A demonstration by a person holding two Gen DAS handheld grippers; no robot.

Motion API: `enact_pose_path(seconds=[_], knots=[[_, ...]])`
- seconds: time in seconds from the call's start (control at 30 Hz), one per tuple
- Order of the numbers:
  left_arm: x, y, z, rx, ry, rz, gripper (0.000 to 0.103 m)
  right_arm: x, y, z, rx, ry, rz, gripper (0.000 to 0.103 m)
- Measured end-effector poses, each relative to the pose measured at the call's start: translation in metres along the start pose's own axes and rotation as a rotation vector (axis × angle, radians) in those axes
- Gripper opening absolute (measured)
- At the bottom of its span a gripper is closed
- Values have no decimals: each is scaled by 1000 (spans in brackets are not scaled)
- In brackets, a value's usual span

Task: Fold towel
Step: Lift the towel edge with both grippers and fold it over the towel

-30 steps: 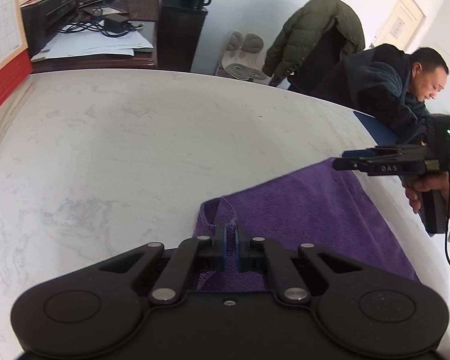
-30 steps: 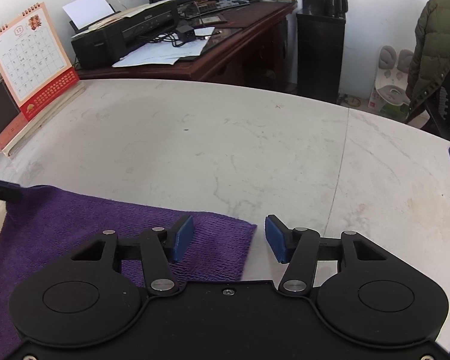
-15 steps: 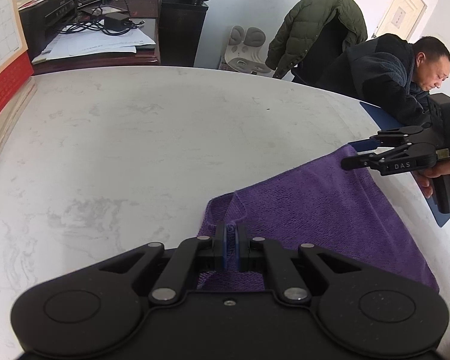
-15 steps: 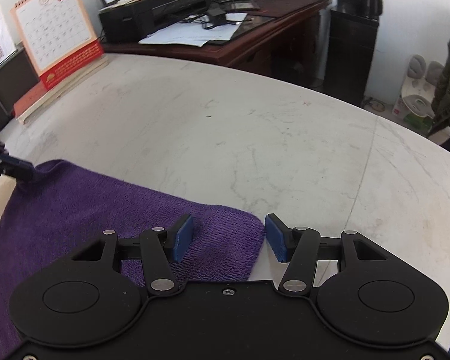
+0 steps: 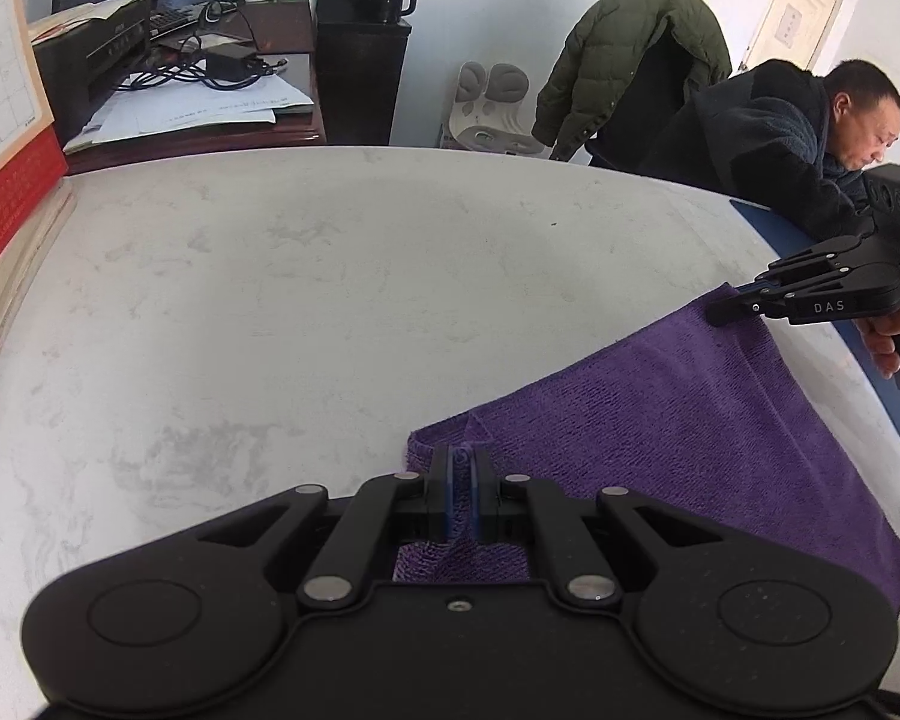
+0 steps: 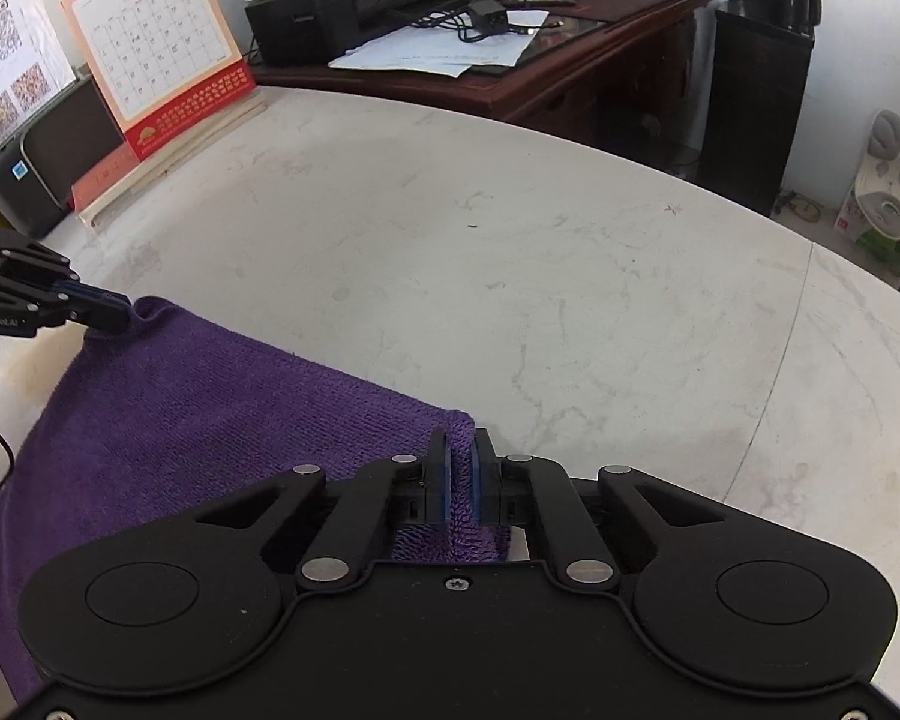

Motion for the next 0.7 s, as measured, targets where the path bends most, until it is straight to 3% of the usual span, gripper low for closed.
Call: enact_pose_path(seconds=[0.13,0.7], knots=[[-8,-3,1,3,-29,-37,5,-10,1,3,37,-34,40,5],[-46,-36,-5,58,-93,-155,5,-61,37,-12,-35,-65,125,5]])
Point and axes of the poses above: each gripper's, at about its wrist camera, not at the fingertips, and x roughly the way its jaws point, y to its left, z to its top, the point moved 10 cm from there along x, roughly the way its jaws point, and after that the axes turned 2 degrees about x, right-handed, at the moved point
